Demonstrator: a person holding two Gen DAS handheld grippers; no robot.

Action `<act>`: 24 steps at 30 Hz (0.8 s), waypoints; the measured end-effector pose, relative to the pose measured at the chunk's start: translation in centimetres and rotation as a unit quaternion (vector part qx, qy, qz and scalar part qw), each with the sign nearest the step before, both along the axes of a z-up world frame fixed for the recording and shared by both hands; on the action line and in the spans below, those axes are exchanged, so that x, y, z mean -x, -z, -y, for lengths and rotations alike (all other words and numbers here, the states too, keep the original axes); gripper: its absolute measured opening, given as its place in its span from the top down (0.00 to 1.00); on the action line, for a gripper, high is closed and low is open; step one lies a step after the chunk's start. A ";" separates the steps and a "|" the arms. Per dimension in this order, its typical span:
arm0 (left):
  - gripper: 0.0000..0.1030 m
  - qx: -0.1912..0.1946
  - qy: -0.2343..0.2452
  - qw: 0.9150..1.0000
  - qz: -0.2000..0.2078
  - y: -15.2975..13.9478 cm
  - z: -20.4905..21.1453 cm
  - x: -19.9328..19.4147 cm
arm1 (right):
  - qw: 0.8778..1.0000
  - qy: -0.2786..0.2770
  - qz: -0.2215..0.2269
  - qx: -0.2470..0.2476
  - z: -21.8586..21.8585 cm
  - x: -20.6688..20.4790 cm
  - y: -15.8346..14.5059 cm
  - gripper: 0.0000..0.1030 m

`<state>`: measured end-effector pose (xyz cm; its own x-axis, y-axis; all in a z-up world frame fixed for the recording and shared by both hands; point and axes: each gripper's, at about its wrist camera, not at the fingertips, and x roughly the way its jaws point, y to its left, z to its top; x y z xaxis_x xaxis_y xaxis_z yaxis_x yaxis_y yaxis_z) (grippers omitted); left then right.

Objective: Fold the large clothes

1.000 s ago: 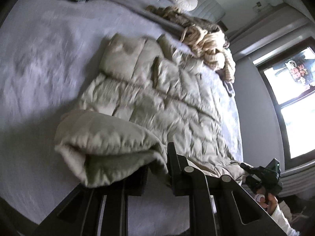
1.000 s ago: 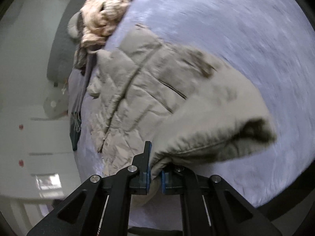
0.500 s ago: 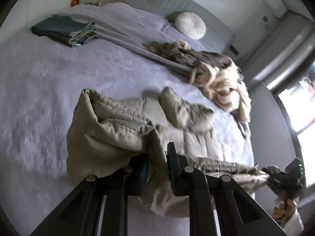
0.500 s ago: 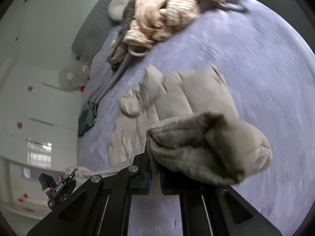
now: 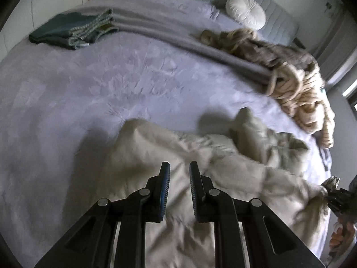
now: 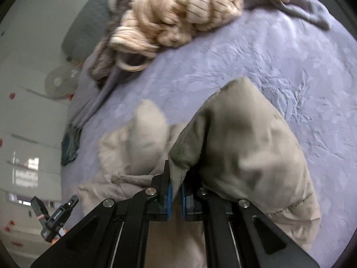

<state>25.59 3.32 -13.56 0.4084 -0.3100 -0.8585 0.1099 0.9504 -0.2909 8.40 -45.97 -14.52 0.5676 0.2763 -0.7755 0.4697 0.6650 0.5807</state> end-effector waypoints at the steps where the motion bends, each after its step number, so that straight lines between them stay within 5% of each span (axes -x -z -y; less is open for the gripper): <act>1: 0.81 -0.004 0.001 1.000 -0.002 0.9 0.1 -0.5 | 1.000 0.008 -0.002 -0.006 0.4 -0.4 0.9 0.93; 11: 0.81 -0.043 0.013 0.999 0.015 4.8 2.3 -3.6 | 1.000 0.022 -0.008 -0.003 0.6 -3.6 5.3 0.94; 20: 0.79 -0.068 0.004 0.997 0.041 1.2 0.5 -2.1 | 1.000 0.000 -0.006 -0.006 0.9 -3.5 4.1 0.86; 22: 0.41 -0.070 0.007 0.996 0.049 0.3 0.0 -1.4 | 1.000 -0.006 -0.001 0.003 1.0 -2.9 3.1 0.60; 23: 0.13 -0.072 0.002 0.995 0.063 -0.4 -0.3 -0.8 | 1.000 -0.005 0.004 0.011 1.1 -2.4 2.5 0.48; 24: 0.12 -0.072 -0.001 0.994 0.080 -1.0 -0.5 -0.3 | 1.000 -0.004 0.010 0.014 1.0 -2.3 2.1 0.33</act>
